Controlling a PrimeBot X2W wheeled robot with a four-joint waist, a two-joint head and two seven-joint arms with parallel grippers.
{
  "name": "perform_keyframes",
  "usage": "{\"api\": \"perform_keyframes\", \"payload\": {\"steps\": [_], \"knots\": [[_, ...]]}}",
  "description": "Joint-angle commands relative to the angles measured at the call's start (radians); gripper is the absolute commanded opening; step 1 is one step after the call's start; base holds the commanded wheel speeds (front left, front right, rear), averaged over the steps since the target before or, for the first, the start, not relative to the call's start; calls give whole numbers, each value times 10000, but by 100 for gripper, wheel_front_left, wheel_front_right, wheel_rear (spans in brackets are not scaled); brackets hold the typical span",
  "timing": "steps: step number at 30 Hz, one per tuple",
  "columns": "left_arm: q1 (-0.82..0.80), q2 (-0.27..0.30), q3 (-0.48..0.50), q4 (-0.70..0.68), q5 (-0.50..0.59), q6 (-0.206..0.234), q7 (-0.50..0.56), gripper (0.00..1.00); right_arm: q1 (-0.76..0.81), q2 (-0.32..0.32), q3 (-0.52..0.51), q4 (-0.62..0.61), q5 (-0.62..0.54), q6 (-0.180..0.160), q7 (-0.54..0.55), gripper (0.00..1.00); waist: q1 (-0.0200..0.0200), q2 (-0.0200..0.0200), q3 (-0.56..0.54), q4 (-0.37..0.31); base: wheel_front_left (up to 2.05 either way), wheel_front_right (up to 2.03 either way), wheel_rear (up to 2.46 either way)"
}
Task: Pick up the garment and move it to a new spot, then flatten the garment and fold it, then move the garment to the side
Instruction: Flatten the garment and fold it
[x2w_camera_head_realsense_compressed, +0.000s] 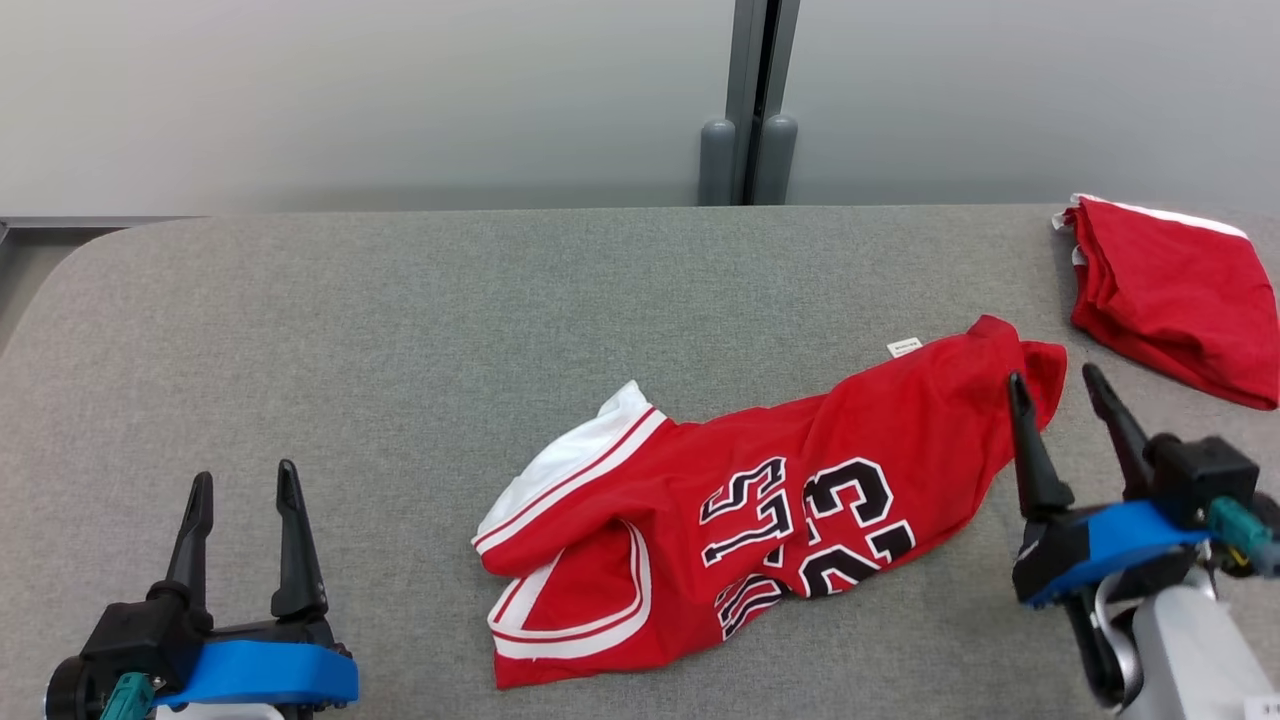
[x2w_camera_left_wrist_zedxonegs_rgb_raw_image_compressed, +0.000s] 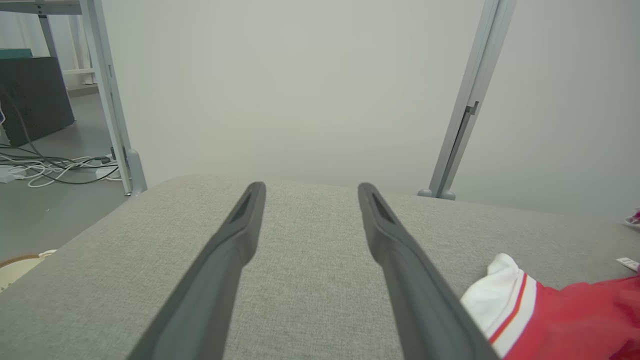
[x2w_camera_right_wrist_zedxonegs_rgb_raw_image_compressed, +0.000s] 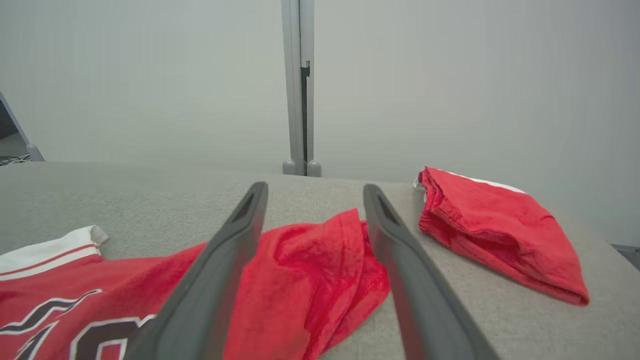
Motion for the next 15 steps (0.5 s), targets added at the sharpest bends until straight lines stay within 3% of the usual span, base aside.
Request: {"api": "perform_keyframes", "payload": {"steps": [1, 7, 15], "knots": [[43, -11, 11, -43, 53, -58, -44, 100, 806, 352, -148, -801, -148, 2, -31, 100, 1, 1, -1, -42, 0, 0, 0], [63, -10, -6, 12, 47, -69, -44, 100, 2578, 1107, -162, -2363, 40, 2, -31, 100, 1, 1, 43, -125, 0, 0, 0], [94, -12, 11, 132, 228, -55, -44, 100, 3332, 1348, 92, -2752, 238, 2, -31, 100, 1, 1, 68, -311, 0, 0, 0]]}}
